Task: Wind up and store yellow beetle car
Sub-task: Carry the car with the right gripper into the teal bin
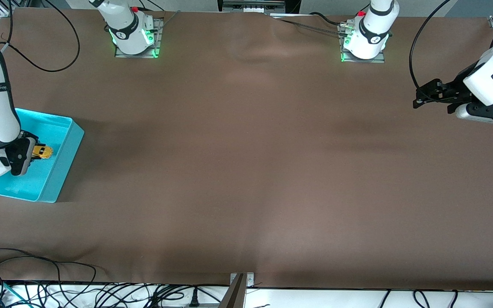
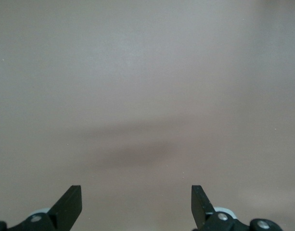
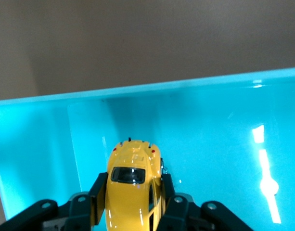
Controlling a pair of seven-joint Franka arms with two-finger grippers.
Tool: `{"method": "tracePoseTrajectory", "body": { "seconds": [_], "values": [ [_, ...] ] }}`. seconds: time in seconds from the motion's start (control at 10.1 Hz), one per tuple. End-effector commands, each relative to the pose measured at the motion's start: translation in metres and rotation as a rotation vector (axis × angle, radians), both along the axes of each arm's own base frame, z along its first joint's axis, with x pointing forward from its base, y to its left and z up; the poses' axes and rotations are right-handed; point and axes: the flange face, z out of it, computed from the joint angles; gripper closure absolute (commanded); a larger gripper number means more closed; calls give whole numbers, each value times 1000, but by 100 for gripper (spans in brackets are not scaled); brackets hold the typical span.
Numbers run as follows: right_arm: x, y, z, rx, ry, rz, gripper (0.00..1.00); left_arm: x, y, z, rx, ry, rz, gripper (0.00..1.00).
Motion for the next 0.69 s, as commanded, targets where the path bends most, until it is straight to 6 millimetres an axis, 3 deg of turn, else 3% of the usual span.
{"method": "tracePoseTrajectory", "body": {
  "seconds": [0.0, 0.6],
  "values": [
    [-10, -15, -16, 14, 9, -9, 100, 2, 2, 3, -31, 6, 11, 0],
    [-17, -31, -61, 27, 9, -31, 100, 1, 6, 5, -33, 3, 21, 0]
  ]
}}
